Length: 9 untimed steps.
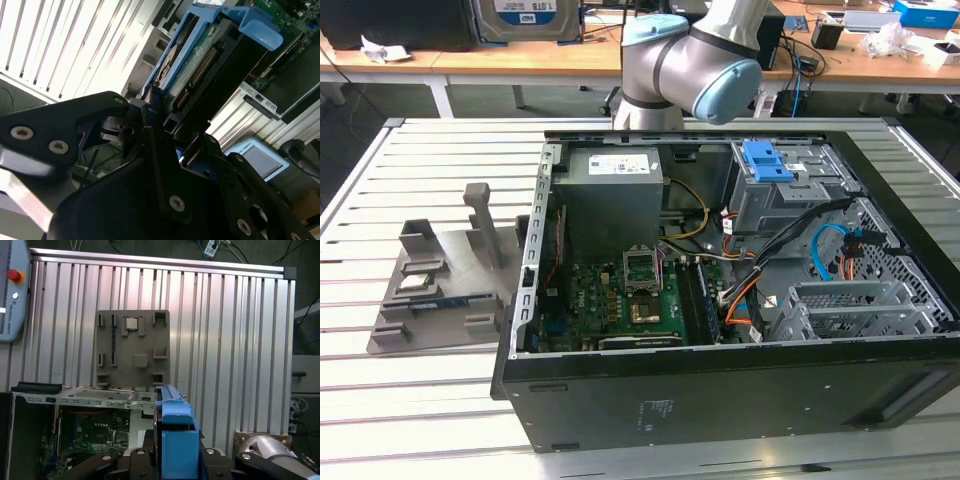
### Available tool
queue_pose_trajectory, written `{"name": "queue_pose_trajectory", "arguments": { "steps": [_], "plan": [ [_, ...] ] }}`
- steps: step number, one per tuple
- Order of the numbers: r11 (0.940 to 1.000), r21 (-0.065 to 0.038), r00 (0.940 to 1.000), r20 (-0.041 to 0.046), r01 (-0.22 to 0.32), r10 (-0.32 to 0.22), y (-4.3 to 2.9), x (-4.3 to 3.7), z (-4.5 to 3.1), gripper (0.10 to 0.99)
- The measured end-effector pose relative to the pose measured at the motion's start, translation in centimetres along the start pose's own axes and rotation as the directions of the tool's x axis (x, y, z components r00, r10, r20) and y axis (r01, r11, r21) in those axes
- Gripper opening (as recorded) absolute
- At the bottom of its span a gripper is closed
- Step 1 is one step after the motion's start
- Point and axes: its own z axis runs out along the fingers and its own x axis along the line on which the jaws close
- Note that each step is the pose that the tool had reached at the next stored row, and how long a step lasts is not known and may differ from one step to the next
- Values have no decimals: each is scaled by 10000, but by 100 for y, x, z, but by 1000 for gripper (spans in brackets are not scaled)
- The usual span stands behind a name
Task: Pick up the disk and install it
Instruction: 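Pick up the disk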
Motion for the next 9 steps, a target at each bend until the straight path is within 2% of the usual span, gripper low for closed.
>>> {"name": "queue_pose_trajectory", "arguments": {
  "steps": [2, 3, 5, 7, 9],
  "plan": [
    [10000, 0, 10000, 0, 2, -2, -108, 7, -5, 365],
    [10000, -1, 10000, -1, 1, -1, -215, 14, -9, 365],
    [10000, -2, 10000, -1, 0, 0, -301, 19, -13, 365],
    [10000, -1, 10000, -1, 0, 0, -444, 28, -19, 365],
    [10000, 0, 10000, -1, 1, -1, -530, 34, -22, 365]
  ]
}}
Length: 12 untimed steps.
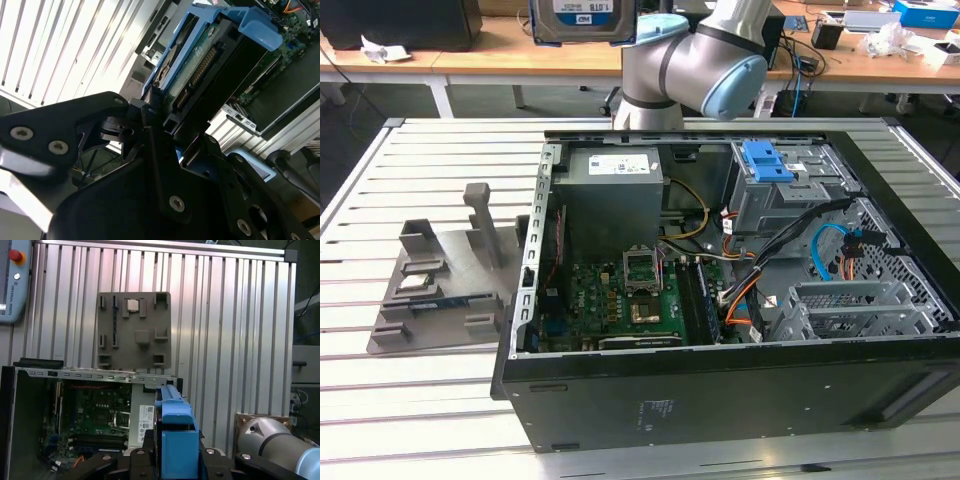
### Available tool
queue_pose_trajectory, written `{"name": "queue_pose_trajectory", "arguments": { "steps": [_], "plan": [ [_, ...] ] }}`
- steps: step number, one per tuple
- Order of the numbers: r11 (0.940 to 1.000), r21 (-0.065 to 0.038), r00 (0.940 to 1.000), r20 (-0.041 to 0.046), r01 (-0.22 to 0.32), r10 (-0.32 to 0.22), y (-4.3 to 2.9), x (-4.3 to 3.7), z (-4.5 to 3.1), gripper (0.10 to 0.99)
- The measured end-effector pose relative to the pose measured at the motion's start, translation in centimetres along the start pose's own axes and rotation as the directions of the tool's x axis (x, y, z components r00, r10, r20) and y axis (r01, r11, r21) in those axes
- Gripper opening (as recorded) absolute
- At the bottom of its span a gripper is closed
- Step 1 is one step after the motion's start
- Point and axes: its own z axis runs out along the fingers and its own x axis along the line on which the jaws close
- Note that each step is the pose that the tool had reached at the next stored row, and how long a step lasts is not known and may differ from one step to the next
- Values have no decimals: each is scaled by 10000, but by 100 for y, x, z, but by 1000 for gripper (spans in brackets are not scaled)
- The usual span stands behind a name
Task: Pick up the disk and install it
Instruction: 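Pick up the disk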
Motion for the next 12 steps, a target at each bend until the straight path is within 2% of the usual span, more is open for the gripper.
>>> {"name": "queue_pose_trajectory", "arguments": {
  "steps": [3, 8, 10, 11, 12],
  "plan": [
    [10000, 0, 10000, 0, 0, 0, -161, 10, -7, 365],
    [10000, 0, 10000, 0, 0, 0, -378, 24, -16, 365],
    [10000, 0, 10000, 0, 0, 0, -499, 31, -21, 365],
    [10000, -1, 10000, -1, 0, 0, -598, 37, -25, 365],
    [10000, 0, 10000, 0, -2, 2, -665, 41, -27, 365]
  ]
}}
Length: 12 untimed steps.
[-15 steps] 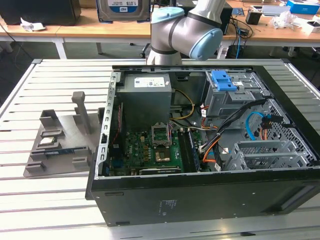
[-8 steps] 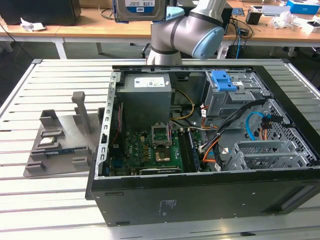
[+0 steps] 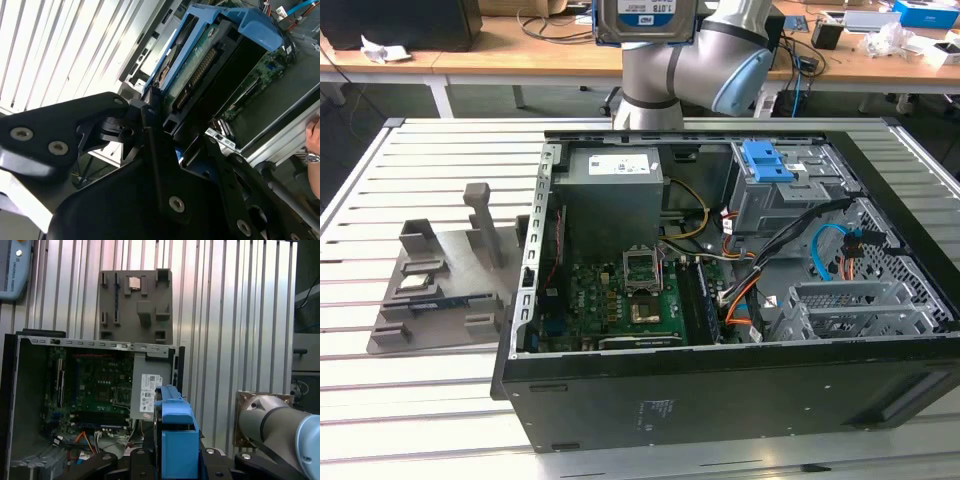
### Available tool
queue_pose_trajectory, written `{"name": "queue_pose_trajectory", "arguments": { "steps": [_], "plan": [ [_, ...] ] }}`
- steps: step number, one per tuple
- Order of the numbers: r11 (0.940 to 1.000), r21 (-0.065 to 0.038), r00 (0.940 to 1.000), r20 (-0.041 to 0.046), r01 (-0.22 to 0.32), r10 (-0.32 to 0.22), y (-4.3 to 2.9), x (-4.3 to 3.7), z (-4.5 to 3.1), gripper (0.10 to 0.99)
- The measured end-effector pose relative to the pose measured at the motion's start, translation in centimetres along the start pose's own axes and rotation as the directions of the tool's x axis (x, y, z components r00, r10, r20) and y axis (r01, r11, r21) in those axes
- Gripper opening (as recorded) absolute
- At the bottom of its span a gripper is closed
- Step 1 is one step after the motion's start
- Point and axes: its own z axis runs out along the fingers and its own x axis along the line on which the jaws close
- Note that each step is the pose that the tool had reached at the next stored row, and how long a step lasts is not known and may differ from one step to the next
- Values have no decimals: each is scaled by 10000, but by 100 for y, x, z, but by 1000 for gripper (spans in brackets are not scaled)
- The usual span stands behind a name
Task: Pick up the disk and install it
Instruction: 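Pick up the disk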
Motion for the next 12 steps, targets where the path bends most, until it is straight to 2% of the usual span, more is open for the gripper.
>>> {"name": "queue_pose_trajectory", "arguments": {
  "steps": [3, 5, 7, 9, 12],
  "plan": [
    [10000, -1, 10000, -1, 0, 0, -183, 11, -8, 365],
    [10000, 0, 10000, -1, 1, -1, -261, 17, -10, 365],
    [10000, 0, 10000, -2, 1, -1, -297, 22, -9, 365],
    [10000, -1, 10000, -5, 2, -2, -304, 42, -9, 365],
    [10000, -2, 10000, -19, 0, 0, -311, 114, -10, 365]
  ]
}}
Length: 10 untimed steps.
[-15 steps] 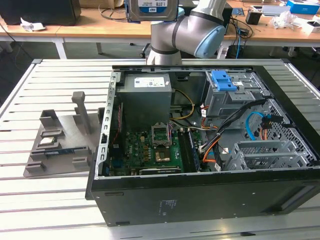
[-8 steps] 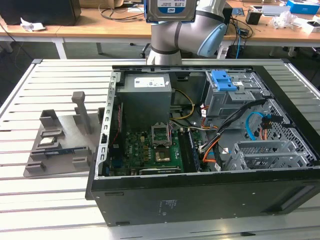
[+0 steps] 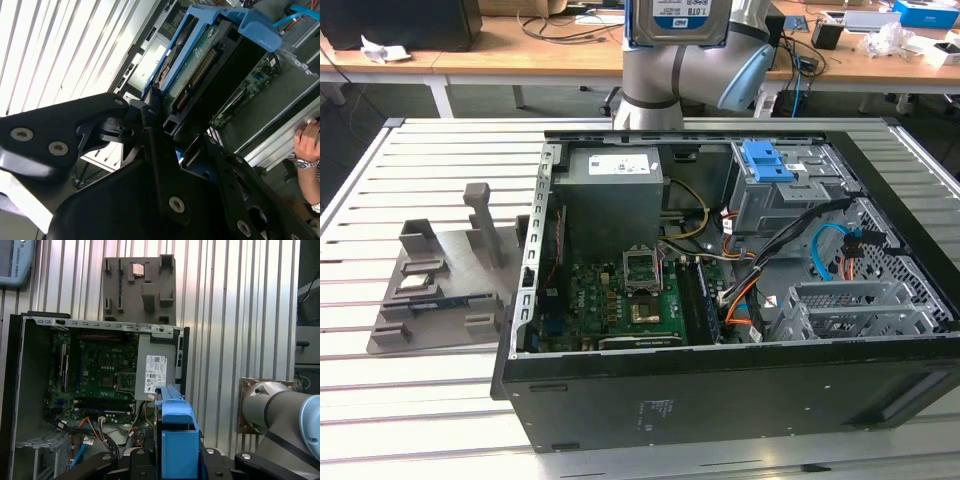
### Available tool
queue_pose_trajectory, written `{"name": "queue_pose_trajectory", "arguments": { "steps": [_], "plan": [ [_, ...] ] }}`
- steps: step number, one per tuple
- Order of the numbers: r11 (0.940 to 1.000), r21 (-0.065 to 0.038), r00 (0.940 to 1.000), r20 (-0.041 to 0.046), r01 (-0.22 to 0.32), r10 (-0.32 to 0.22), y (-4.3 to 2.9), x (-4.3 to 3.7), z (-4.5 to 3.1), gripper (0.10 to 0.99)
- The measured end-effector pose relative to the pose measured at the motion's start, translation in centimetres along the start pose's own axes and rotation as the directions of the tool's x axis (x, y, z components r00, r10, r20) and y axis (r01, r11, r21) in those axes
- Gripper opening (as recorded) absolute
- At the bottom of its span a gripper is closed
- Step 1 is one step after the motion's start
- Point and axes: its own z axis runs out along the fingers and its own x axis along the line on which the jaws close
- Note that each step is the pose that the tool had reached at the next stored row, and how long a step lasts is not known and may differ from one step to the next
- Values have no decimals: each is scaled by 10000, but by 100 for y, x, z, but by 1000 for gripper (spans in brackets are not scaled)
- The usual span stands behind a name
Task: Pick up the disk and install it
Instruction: 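Pick up the disk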
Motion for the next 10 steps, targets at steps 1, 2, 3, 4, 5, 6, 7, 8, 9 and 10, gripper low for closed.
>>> {"name": "queue_pose_trajectory", "arguments": {
  "steps": [1, 2, 3, 4, 5, 6, 7, 8, 9, 10],
  "plan": [
    [10000, -1, 10000, -4, 0, 0, -4, 35, 0, 365],
    [10000, 0, 10000, -6, 1, -1, -10, 62, 1, 365],
    [10000, 0, 10000, -8, 1, -1, -14, 85, 1, 365],
    [10000, -1, 10000, -10, 0, 0, -20, 115, 1, 365],
    [10000, -1, 10000, -13, 0, 0, -26, 142, 2, 365],
    [10000, -1, 10000, -14, -1, 1, -31, 159, 2, 365],
    [10000, -1, 10000, -16, 0, 0, -36, 176, 2, 365],
    [10000, -2, 10000, -18, 0, 0, -44, 201, 3, 365],
    [10000, -1, 10000, -20, 0, 0, -49, 218, 3, 365],
    [10000, -1, 10000, -20, -1, 1, -54, 234, 4, 365]
  ]
}}
